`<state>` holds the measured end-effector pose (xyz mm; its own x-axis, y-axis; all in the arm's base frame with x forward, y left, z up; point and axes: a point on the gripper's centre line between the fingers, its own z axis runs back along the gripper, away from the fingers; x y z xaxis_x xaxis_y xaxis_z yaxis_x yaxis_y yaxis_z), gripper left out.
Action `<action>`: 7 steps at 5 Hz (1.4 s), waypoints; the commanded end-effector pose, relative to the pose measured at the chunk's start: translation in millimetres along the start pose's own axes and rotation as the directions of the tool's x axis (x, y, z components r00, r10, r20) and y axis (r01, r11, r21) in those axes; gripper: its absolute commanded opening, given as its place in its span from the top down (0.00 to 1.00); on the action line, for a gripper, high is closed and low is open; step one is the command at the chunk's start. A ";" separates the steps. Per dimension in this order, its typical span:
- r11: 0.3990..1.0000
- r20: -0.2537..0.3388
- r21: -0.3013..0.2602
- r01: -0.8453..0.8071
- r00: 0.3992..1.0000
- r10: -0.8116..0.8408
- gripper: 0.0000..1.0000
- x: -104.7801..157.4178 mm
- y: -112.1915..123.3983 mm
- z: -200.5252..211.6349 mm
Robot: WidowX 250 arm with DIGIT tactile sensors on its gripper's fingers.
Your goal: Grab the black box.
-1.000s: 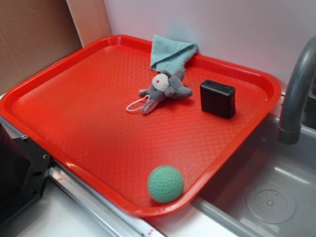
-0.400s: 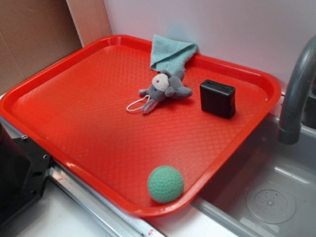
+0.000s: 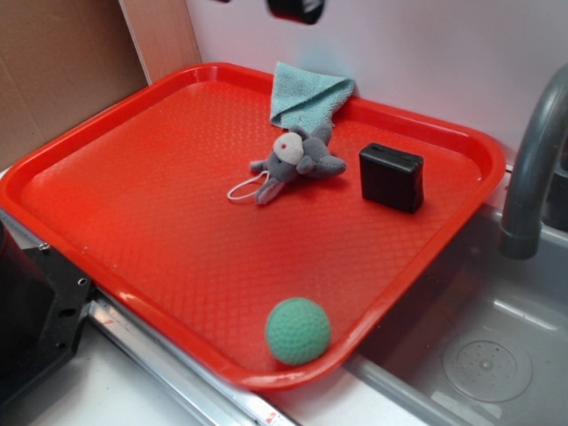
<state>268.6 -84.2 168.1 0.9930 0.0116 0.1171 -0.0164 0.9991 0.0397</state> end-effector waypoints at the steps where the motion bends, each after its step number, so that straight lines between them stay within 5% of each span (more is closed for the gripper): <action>1: 0.964 0.032 -0.119 0.236 0.972 -0.234 0.00 17.4 -35.4 -28.7; 2: 0.852 0.121 -0.256 0.457 0.890 -0.441 0.00 22.9 -42.5 -41.4; 3: 0.703 0.209 -0.249 0.667 0.745 -0.633 0.00 31.8 -45.9 -60.6; 4: 0.521 0.244 -0.159 0.839 0.544 -0.802 0.00 29.9 -47.3 -65.7; 5: 0.310 0.113 -0.025 0.950 0.311 -0.944 0.00 26.9 -48.0 -72.7; 7: 0.263 0.186 -0.121 0.957 0.282 -0.941 0.00 20.9 -62.1 -83.7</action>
<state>295.1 -141.2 64.7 0.2860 -0.9482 0.1383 0.9582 0.2826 -0.0440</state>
